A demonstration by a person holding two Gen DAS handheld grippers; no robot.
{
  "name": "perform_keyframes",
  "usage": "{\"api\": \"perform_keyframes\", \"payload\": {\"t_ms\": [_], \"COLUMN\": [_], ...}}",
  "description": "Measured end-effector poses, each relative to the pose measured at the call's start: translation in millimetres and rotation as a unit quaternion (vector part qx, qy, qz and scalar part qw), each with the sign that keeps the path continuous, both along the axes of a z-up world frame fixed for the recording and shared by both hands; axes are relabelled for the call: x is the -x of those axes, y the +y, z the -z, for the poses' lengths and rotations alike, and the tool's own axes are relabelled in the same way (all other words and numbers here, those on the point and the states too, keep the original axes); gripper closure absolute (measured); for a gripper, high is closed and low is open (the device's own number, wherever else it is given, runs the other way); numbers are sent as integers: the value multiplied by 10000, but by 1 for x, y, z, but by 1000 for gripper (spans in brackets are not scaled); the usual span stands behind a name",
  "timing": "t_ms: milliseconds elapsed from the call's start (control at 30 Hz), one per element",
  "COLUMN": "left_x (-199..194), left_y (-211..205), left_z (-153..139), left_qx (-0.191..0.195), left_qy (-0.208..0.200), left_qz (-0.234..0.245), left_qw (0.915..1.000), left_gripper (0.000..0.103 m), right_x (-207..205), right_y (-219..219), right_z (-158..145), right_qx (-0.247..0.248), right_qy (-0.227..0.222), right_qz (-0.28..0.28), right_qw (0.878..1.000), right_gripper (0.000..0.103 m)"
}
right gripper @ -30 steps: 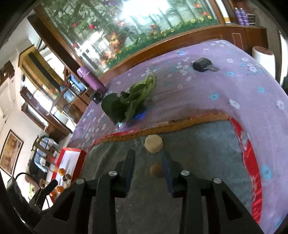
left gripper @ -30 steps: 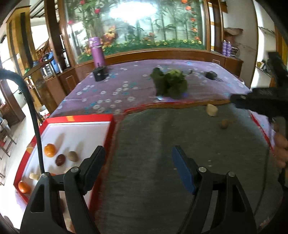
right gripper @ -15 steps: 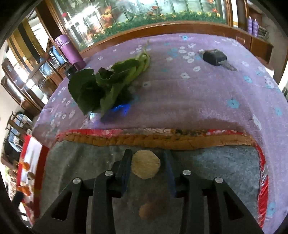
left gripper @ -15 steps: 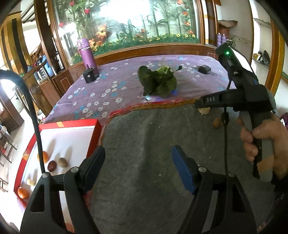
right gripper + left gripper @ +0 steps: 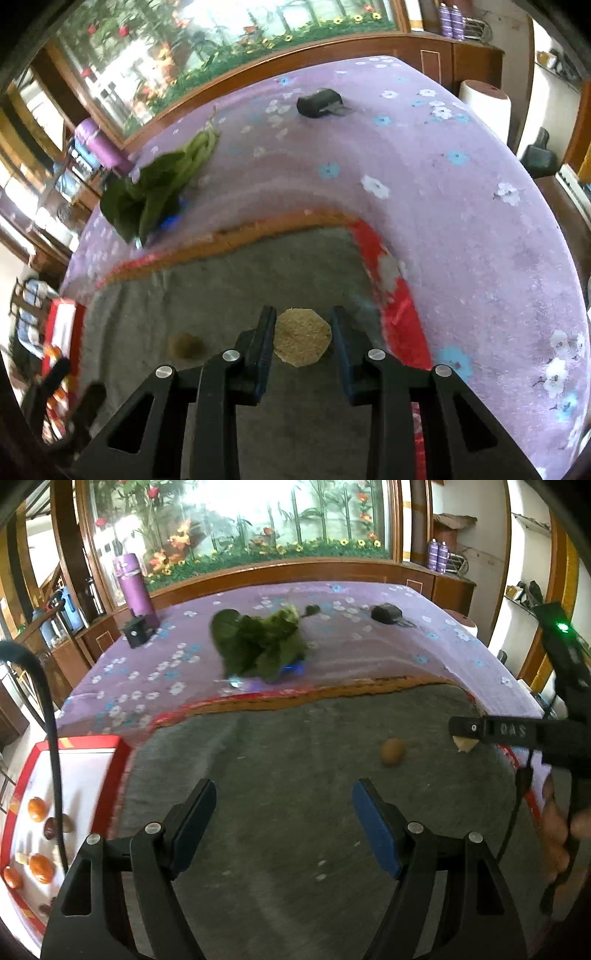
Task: Organize fruits
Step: 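Grasp a brown nut with the left tool while the right tool holds the cake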
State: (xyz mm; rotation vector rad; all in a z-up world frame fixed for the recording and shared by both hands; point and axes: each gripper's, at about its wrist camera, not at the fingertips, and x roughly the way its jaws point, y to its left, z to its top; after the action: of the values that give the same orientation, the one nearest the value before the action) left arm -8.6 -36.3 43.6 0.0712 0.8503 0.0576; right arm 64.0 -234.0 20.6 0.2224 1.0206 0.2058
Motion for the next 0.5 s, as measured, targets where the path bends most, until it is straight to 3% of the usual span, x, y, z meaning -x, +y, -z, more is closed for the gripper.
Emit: {"api": "perform_keyframes", "payload": {"t_ms": [333, 500], "left_x": [-29, -41], "left_y": [-51, -55], "left_z": [17, 25], "left_qx": [-229, -265], "left_qy": [114, 218], "left_qz": [59, -12], "left_qw": [9997, 9994], "left_gripper": [27, 27], "right_x": [1, 1], "right_y": [-11, -14], "right_z": [2, 3], "right_qx": [-482, -597], "right_qy": [133, 175], "right_qz": [44, 75], "right_qw": [9987, 9980], "right_gripper": [71, 70]}}
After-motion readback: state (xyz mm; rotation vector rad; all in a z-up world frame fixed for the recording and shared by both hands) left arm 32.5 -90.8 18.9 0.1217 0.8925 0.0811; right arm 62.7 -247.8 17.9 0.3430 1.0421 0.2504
